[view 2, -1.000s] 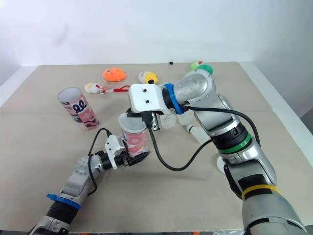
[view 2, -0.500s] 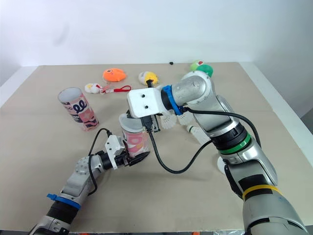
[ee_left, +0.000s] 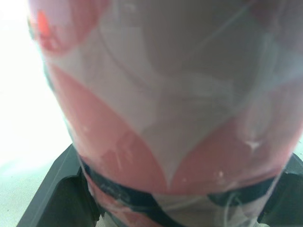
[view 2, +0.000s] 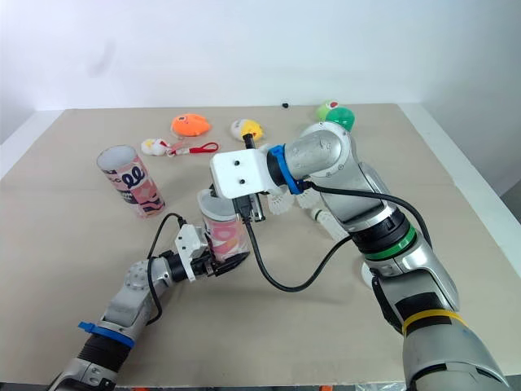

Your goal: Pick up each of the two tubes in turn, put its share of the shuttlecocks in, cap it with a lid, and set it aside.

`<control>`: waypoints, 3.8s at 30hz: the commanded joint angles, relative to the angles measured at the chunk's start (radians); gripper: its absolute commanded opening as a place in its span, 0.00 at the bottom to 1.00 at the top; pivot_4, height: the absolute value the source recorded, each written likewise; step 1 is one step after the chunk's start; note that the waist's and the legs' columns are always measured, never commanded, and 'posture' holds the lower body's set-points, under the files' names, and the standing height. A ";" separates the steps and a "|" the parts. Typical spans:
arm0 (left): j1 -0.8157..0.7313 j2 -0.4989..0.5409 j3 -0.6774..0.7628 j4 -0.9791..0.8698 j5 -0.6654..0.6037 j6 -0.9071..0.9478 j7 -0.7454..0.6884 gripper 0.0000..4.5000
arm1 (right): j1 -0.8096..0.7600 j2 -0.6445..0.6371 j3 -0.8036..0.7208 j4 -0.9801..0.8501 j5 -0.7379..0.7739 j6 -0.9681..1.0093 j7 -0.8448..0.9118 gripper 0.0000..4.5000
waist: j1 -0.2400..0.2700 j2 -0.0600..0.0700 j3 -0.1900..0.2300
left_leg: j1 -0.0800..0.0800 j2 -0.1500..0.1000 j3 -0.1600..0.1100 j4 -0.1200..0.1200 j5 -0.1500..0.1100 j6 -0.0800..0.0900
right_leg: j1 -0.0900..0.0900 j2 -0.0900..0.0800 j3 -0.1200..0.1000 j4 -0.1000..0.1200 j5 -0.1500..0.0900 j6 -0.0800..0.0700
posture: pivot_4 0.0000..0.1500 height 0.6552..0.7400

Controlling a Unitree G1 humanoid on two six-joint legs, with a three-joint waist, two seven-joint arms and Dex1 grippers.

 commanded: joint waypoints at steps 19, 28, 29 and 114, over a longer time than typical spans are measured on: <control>0.014 -0.008 -0.031 0.127 0.040 0.051 -0.008 0.76 | -0.190 -0.057 -0.014 0.038 0.072 0.186 0.106 0.01 | 0.000 0.000 0.001 | -0.005 -0.002 -0.005 0.000 0.000 0.000 | -0.002 -0.005 -0.005 -0.001 -0.001 0.002 | 1.00 1.00; 0.013 -0.015 -0.029 0.131 0.042 0.046 -0.004 0.76 | -0.190 -0.038 0.055 0.026 0.032 0.213 0.127 0.01 | 0.000 0.000 0.001 | -0.007 -0.006 -0.011 0.000 0.000 0.001 | -0.002 -0.008 -0.010 -0.001 -0.002 0.003 | 1.00 1.00; 0.013 -0.016 -0.029 0.132 0.042 0.045 -0.003 0.76 | -0.189 -0.032 0.058 0.025 0.031 0.215 0.126 0.01 | 0.001 0.000 0.001 | -0.007 -0.006 -0.011 0.000 0.000 0.001 | -0.002 -0.008 -0.010 -0.001 -0.002 0.003 | 1.00 1.00; 0.003 -0.028 -0.036 0.157 0.042 0.038 -0.015 0.76 | 0.355 0.159 0.136 -0.065 -0.167 0.067 -0.213 0.01 | -0.004 0.002 -0.040 | 0.018 -0.007 -0.020 -0.009 -0.006 -0.011 | 0.017 -0.012 -0.021 -0.002 -0.009 -0.001 | 1.00 1.00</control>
